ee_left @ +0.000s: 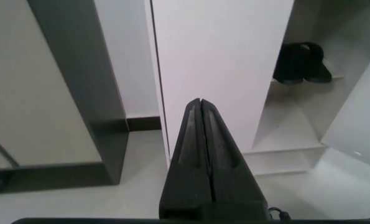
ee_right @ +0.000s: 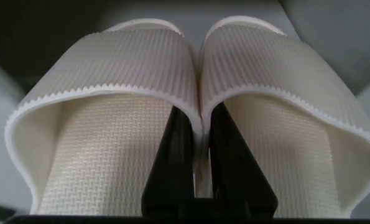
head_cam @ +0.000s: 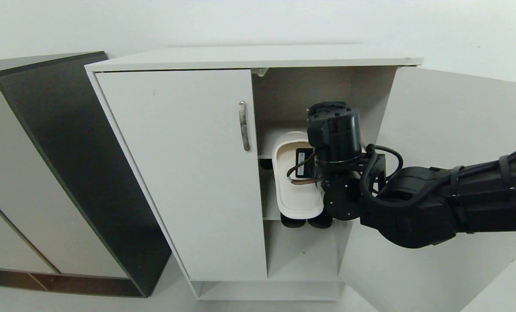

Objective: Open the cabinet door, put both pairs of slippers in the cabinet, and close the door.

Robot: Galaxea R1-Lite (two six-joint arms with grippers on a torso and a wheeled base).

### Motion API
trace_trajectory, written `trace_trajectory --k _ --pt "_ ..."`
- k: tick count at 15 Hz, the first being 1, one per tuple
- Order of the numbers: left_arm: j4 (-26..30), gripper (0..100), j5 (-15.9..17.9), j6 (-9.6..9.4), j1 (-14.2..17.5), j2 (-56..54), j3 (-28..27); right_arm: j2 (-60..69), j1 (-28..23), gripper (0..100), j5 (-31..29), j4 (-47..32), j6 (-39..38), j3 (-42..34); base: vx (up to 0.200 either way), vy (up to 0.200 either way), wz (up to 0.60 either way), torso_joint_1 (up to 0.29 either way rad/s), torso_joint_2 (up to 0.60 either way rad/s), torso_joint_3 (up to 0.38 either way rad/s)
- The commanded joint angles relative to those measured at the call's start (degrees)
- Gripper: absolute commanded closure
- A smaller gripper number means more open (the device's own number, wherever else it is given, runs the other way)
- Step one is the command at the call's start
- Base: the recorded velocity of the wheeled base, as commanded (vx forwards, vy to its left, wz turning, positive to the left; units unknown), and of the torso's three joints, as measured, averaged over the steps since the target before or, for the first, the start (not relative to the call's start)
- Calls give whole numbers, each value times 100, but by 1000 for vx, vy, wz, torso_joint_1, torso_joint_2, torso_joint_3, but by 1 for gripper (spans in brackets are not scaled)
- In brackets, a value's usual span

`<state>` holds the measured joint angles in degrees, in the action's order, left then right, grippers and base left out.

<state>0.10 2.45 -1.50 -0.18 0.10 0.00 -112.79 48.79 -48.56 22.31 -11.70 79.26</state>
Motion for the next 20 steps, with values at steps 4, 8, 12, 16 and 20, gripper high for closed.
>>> trace_trajectory --k 4,8,12,16,20 --pt "-1 100 1 1 1 -1 0 -24 8 100 -5 37 -25 -60 200 0 0 1 5 2" --pt "-1 100 1 18 1 -1 0 -24 8 100 4 327 10 -359 150 0 0 3 1 3" --pt "-1 100 1 27 1 -1 0 -209 -62 100 13 960 335 -517 0 0 0 0 0 0" --pt "-1 100 1 36 1 -1 0 -420 -256 100 197 1329 775 -306 0 0 0 0 0 0" --pt "-1 100 1 44 1 -1 0 -499 -379 100 259 450 731 397 0 0 0 0 0 0"
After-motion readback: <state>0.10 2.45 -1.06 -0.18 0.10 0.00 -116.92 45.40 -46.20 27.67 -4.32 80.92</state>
